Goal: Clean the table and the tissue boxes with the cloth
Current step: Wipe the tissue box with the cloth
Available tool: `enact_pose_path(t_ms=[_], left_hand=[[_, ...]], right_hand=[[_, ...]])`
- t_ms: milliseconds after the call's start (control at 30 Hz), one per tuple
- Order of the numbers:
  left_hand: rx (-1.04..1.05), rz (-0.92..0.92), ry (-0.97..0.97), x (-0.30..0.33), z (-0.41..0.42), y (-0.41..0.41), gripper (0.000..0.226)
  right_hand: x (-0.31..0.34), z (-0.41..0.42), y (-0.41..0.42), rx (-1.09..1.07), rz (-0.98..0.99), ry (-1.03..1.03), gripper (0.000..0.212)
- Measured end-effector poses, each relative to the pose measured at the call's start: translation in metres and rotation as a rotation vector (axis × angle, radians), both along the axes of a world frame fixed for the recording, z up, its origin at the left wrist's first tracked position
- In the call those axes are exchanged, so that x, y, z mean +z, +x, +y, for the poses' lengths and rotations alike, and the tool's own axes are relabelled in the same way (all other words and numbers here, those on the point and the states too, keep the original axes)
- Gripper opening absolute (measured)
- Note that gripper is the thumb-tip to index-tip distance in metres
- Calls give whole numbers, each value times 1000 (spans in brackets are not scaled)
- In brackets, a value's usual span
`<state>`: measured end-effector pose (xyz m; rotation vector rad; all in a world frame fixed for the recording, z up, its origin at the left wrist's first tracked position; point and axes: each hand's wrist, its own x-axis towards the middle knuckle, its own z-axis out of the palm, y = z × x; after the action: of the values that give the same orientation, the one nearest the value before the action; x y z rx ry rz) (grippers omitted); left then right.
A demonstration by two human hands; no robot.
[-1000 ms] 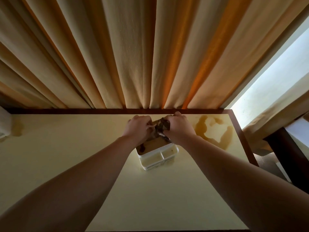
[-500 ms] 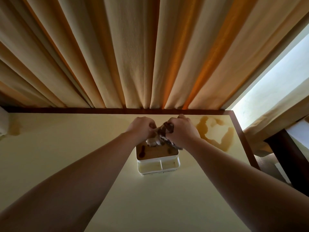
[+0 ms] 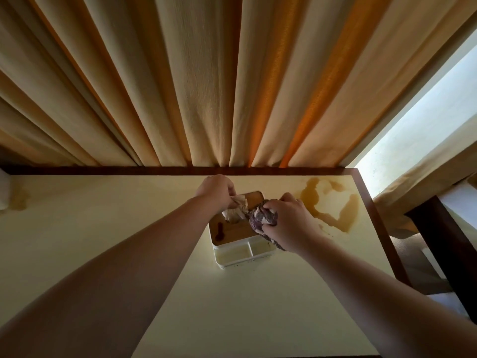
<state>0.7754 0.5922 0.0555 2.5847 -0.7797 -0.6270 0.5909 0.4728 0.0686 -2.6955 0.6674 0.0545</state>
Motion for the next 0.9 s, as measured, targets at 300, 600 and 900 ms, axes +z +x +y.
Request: enact_pose_path(t_ms=[300,600,900], left_hand=[[7,-60,26,-3,-2,2,30],[-39,-90,-33,-1,12,-7,23],[-89,-182,-292,11,21,-32,26]], right_hand=[[5,-12,60,-15,-24,-7,43],[-3,-9,-11,-26,-57,102,47],[4,-9,-34,-73,-206,165,49]])
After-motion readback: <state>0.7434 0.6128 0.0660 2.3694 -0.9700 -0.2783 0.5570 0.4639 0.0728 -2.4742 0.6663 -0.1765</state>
